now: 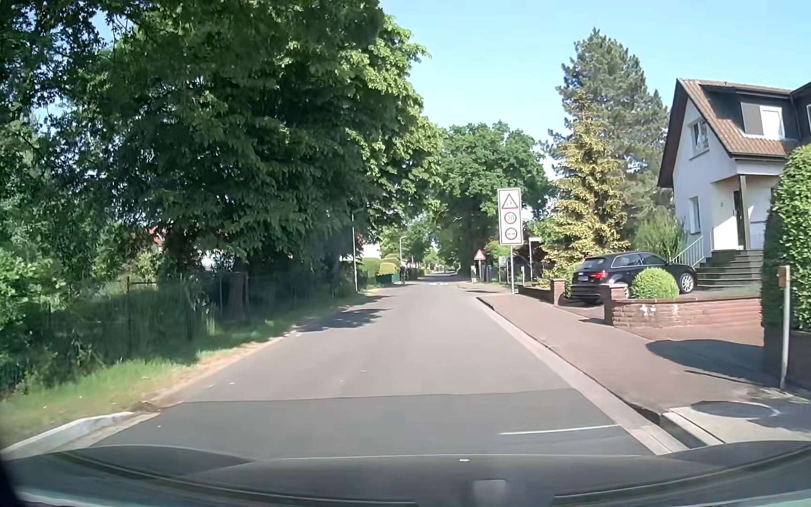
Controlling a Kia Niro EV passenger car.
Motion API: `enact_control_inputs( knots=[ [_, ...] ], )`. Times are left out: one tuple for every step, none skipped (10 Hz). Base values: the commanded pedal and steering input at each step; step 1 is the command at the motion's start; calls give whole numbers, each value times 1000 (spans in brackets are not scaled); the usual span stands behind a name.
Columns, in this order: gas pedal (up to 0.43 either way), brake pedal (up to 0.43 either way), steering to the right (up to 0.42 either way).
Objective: Follow the waypoints while adhering to traffic rules and regulations
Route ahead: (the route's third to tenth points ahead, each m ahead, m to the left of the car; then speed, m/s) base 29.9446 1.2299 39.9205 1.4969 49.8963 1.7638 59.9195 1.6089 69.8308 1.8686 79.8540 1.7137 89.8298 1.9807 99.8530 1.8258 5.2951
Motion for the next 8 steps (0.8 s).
enact_control_inputs(
  knots=[
    [157, 6, -8],
    [150, 12, -6],
    [138, 6, -4],
    [138, 6, -2],
    [138, 6, -2],
    [138, 6, -2],
    [138, 6, -2],
    [138, 6, -2]
  ],
)
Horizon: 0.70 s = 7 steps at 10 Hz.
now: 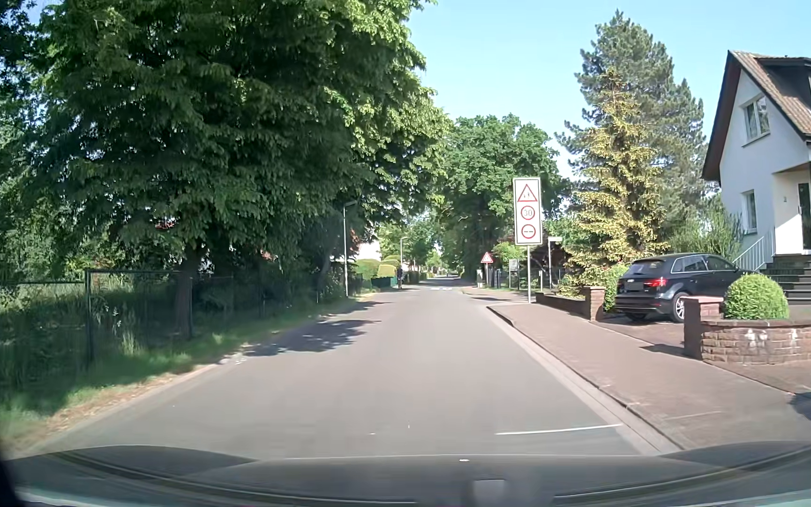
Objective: Follow the waypoints while adhering to traffic rules and regulations
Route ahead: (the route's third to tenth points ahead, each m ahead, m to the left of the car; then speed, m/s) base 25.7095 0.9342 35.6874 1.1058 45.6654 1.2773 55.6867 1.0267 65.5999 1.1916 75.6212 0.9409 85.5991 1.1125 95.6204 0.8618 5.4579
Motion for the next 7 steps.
enact_control_inputs(
  knots=[
    [98, 6, -2],
    [87, 6, -2],
    [8, 6, -2],
    [0, 6, -2],
    [0, 6, -2],
    [0, 6, -1],
    [0, 6, -2]
  ],
)
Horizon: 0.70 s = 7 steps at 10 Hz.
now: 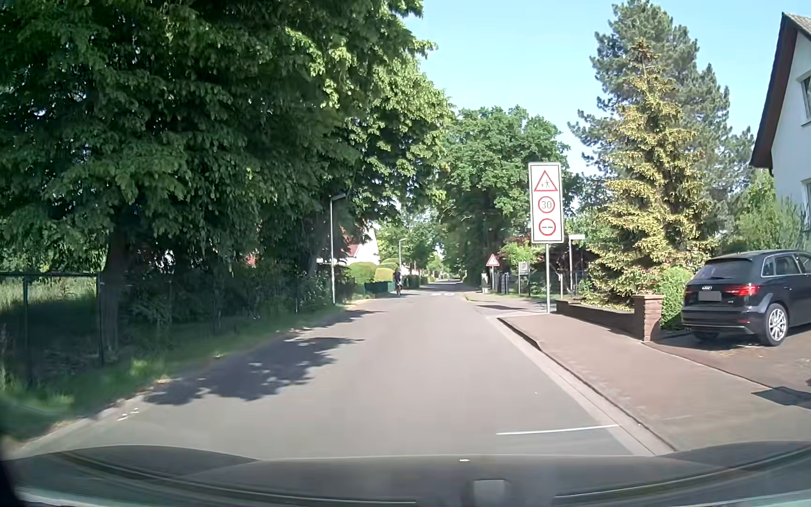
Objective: Follow the waypoints while adhering to traffic rules and regulations
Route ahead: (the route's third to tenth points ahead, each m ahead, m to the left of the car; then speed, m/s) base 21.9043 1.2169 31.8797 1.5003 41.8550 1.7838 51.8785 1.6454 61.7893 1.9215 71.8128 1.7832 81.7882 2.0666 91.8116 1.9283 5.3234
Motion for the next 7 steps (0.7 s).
enact_control_inputs(
  knots=[
    [0, 6, -2],
    [0, 6, -2],
    [0, 12, -2],
    [0, 6, -1],
    [0, 6, -2],
    [0, 18, -2],
    [0, 55, -2]
  ],
)
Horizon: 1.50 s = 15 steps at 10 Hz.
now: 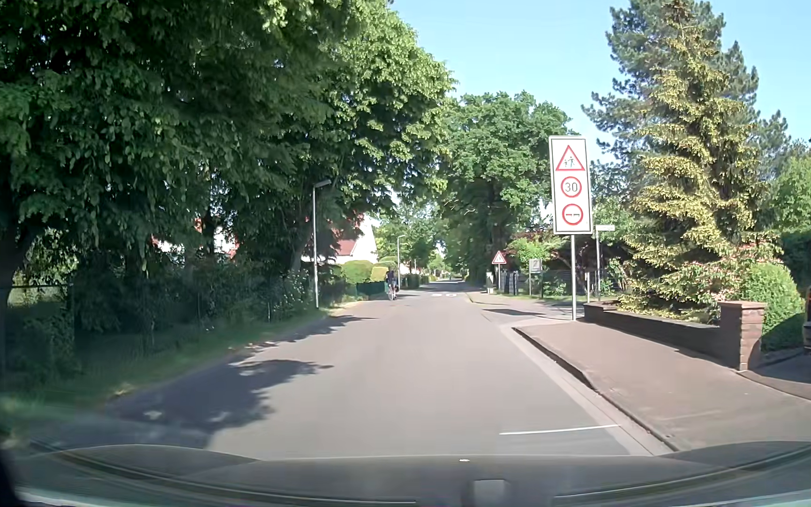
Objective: Follow the waypoints while adhering to traffic rules and regulations
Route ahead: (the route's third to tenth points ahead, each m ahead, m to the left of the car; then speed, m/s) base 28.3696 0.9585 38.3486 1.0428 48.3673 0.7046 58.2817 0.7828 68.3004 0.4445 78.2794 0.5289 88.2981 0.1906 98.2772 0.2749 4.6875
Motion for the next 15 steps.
enact_control_inputs(
  knots=[
    [0, 73, -2],
    [0, 73, -2],
    [0, 37, -2],
    [0, 12, -2],
    [0, 12, -2],
    [0, 6, -2],
    [0, 6, -2],
    [0, 6, -2],
    [0, 6, -2],
    [0, 6, -1],
    [28, 6, -2],
    [79, 6, -1],
    [98, 6, -1],
    [98, 6, -1],
    [98, 6, -2]
  ],
)
